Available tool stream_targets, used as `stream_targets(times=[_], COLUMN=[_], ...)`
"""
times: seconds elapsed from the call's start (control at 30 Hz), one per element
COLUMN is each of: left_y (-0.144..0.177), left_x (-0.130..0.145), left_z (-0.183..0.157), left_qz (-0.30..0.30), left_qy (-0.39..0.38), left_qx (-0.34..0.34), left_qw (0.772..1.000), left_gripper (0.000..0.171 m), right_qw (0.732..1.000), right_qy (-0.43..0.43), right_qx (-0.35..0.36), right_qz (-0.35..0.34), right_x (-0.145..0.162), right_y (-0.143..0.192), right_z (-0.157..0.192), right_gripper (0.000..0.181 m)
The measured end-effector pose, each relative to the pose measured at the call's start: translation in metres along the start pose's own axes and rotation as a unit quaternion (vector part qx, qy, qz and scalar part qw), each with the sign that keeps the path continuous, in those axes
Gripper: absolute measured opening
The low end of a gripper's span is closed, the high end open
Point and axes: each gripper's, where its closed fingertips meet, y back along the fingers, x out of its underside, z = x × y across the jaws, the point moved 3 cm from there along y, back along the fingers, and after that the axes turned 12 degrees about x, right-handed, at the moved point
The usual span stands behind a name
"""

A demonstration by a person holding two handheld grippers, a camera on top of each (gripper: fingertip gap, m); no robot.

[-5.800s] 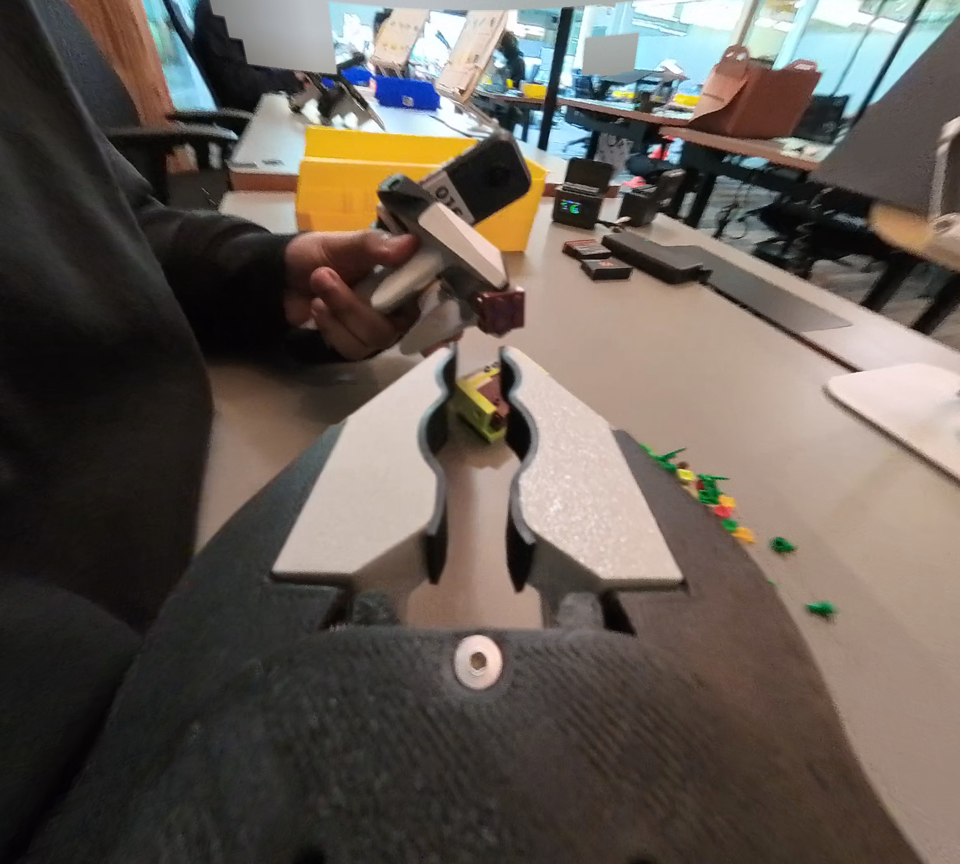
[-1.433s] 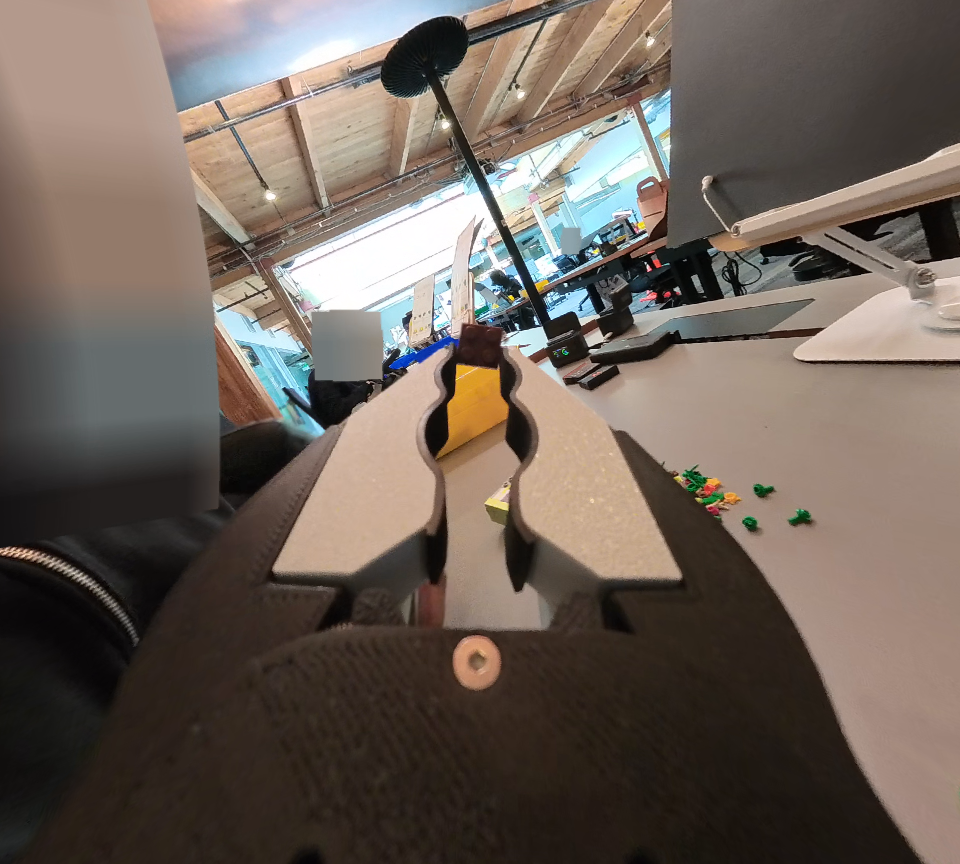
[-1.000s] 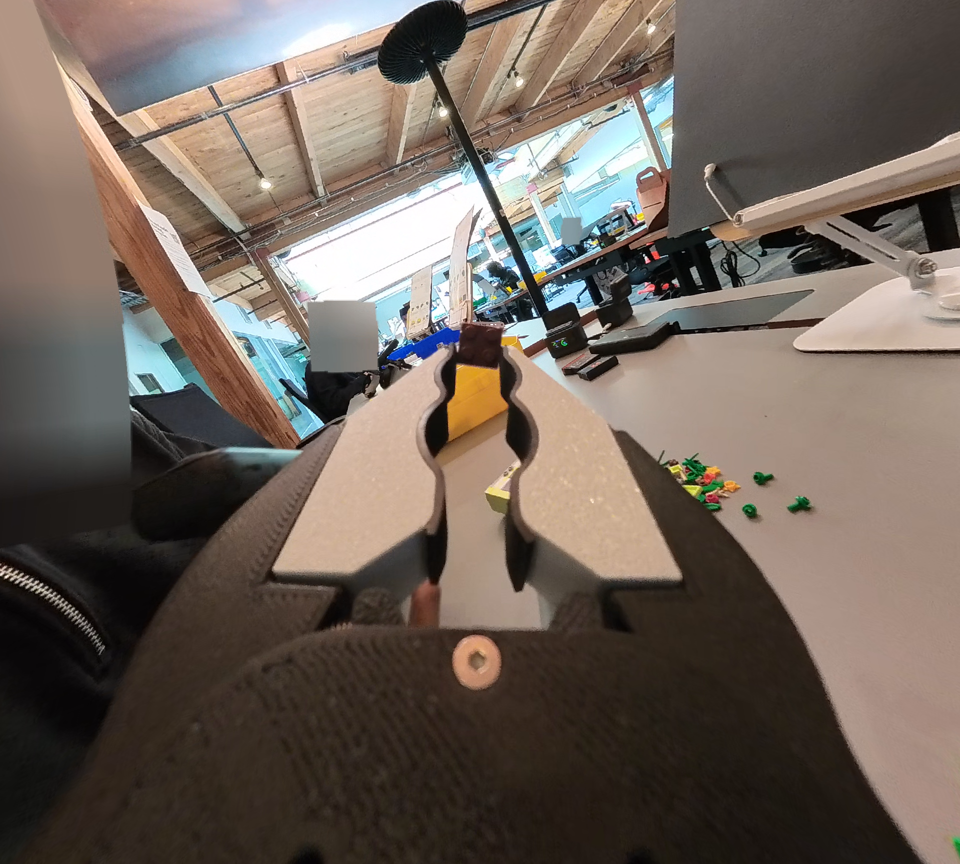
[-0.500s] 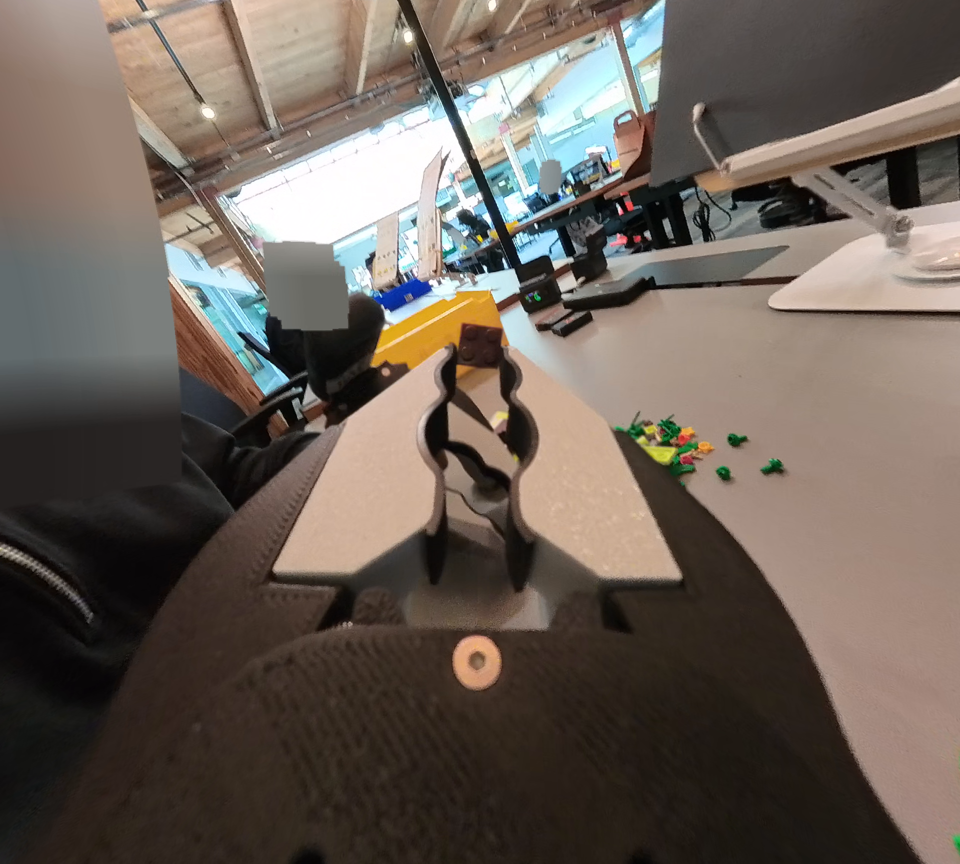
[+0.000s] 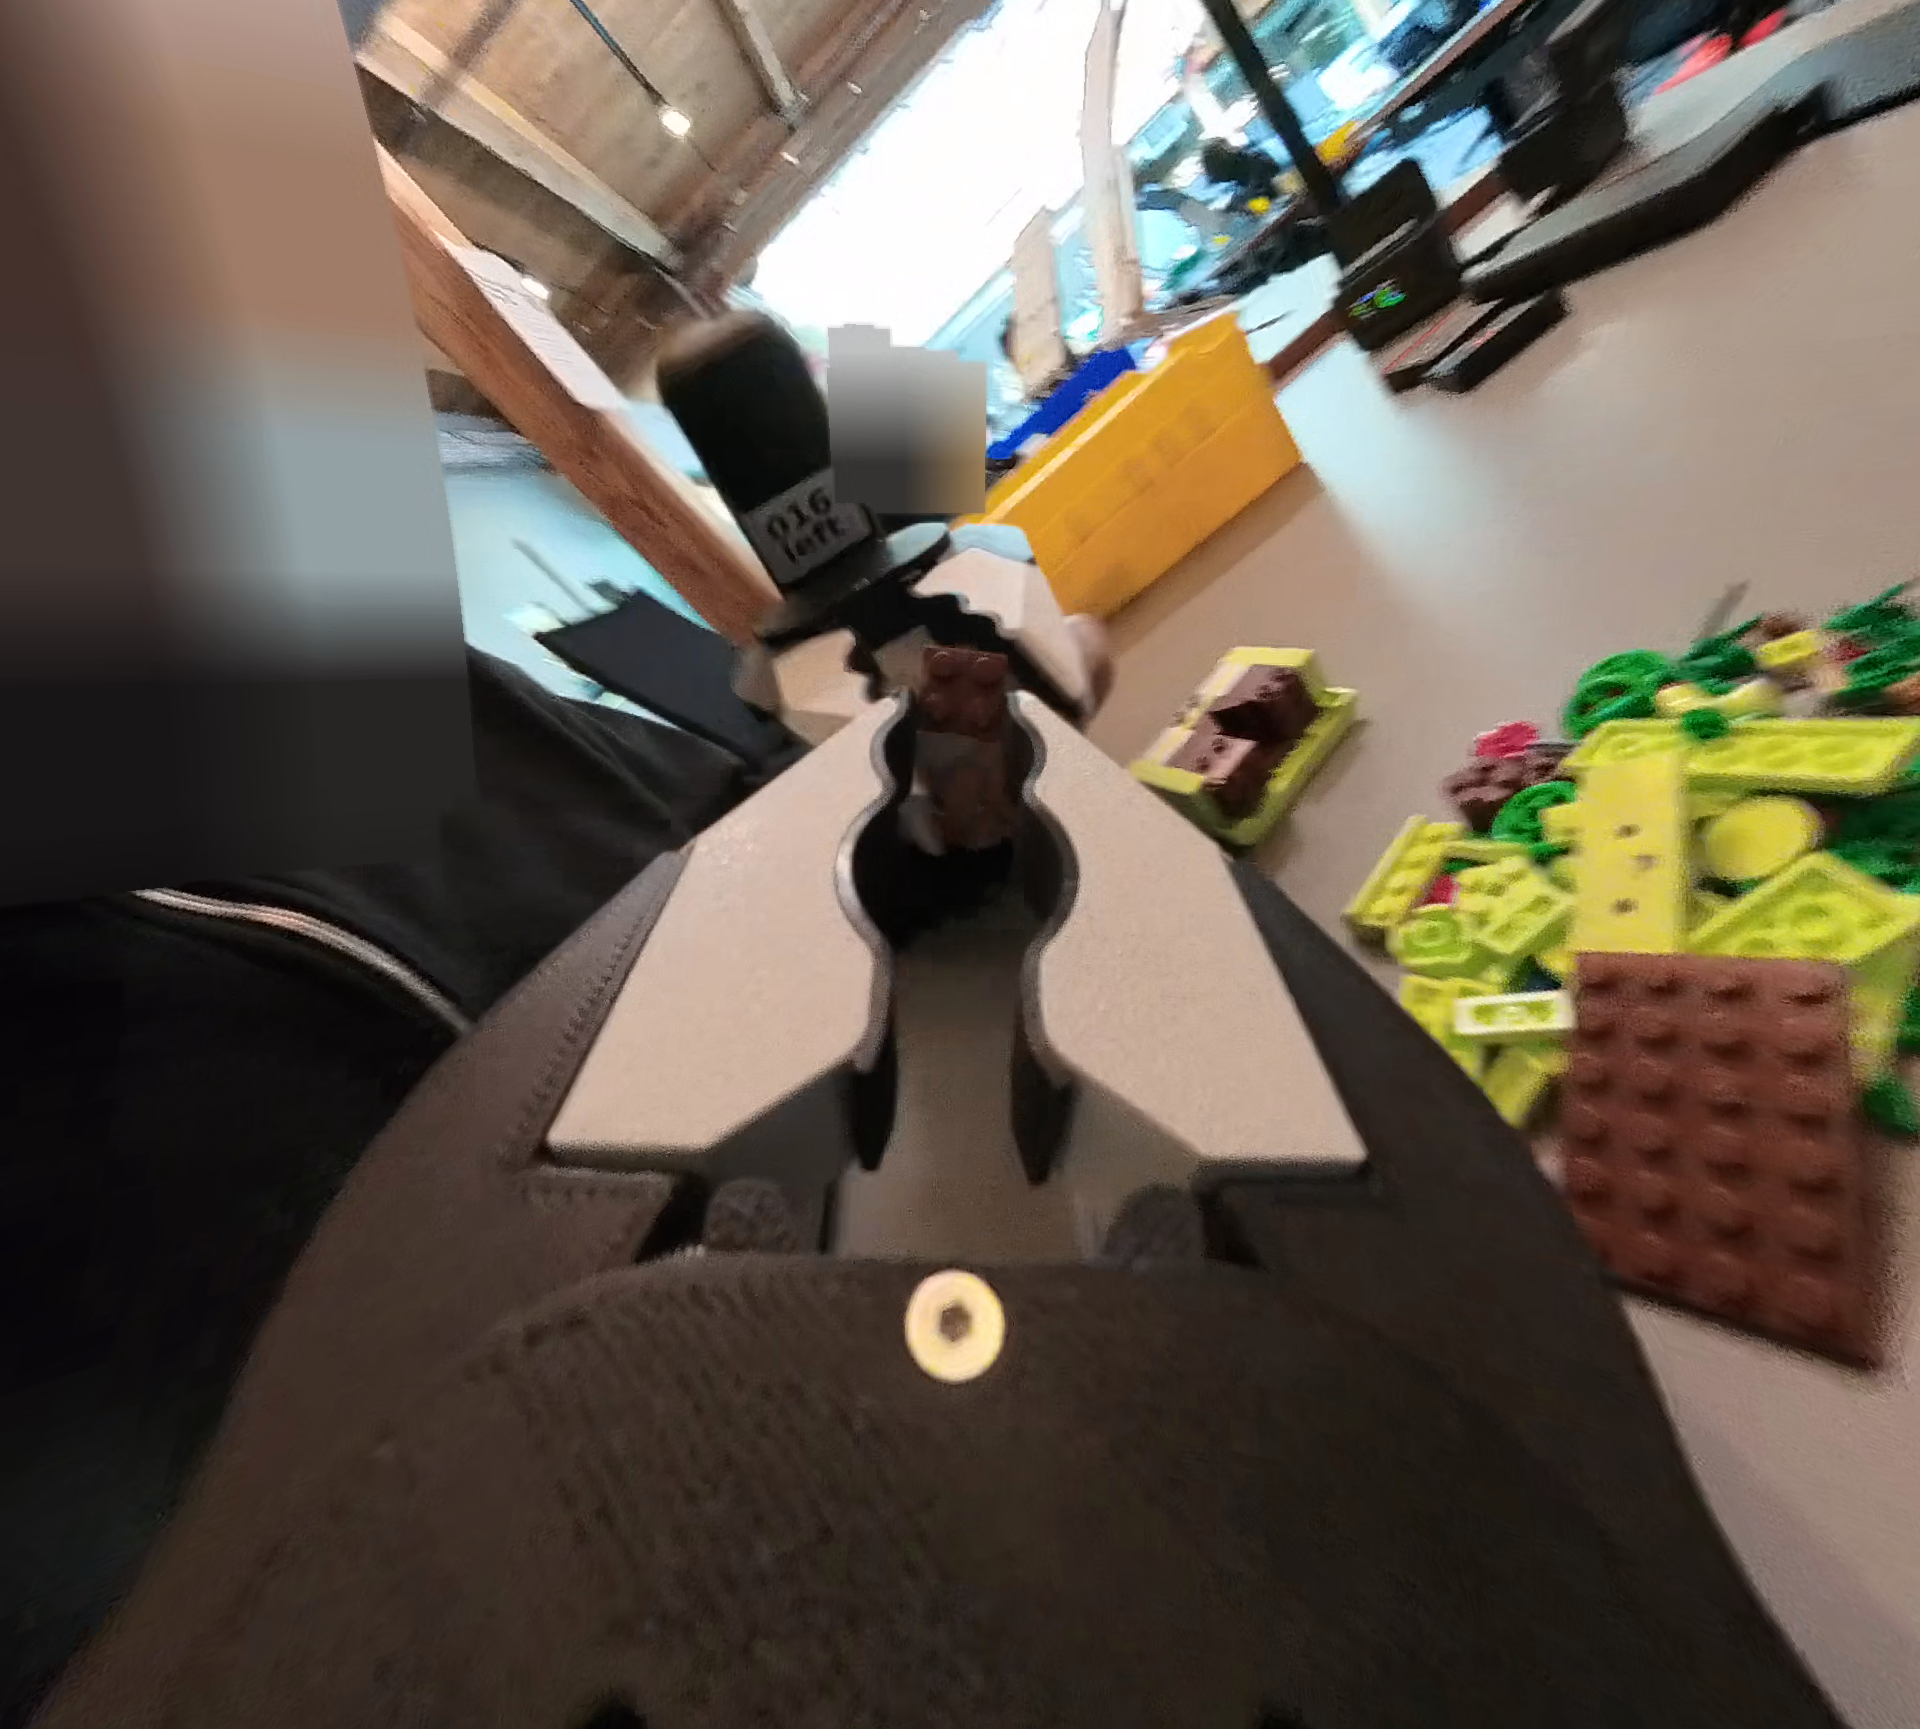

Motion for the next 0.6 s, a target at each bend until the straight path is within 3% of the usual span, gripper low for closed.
stream_targets(times=[0.1, 0.17, 0.33, 0.47, 0.53, 0.6], left_y=[0.011, 0.017, 0.033, 0.052, 0.065, 0.074], left_x=[-0.003, 0.001, 0.018, 0.017, 0.014, 0.015], left_z=[-0.001, 0.006, 0.033, 0.05, 0.05, 0.042], left_qz=[-0.061, -0.056, 0.03, 0.069, 0.074, 0.074], left_qy=[0.126, 0.146, 0.044, -0.007, -0.028, -0.039], left_qx=[0.088, 0.09, -0.046, -0.116, -0.114, -0.083], left_qw=[0.986, 0.984, 0.998, 0.991, 0.99, 0.993], left_gripper=[0.031, 0.032, 0.023, 0.022, 0.035, 0.063], right_qw=[0.991, 0.977, 0.936, 0.912, 0.89, 0.865], right_qy=[0.11, 0.173, 0.237, 0.261, 0.286, 0.314], right_qx=[0.078, 0.12, 0.243, 0.272, 0.29, 0.312], right_qz=[0.013, 0.031, 0.089, 0.165, 0.206, 0.235], right_x=[0.004, 0.007, 0.012, 0.031, 0.043, 0.051], right_y=[-0.003, -0.004, 0.003, -0.004, -0.007, -0.008], right_z=[-0.009, -0.012, -0.039, -0.05, -0.056, -0.062], right_gripper=[0.014, 0.014, 0.014, 0.014, 0.014, 0.014])
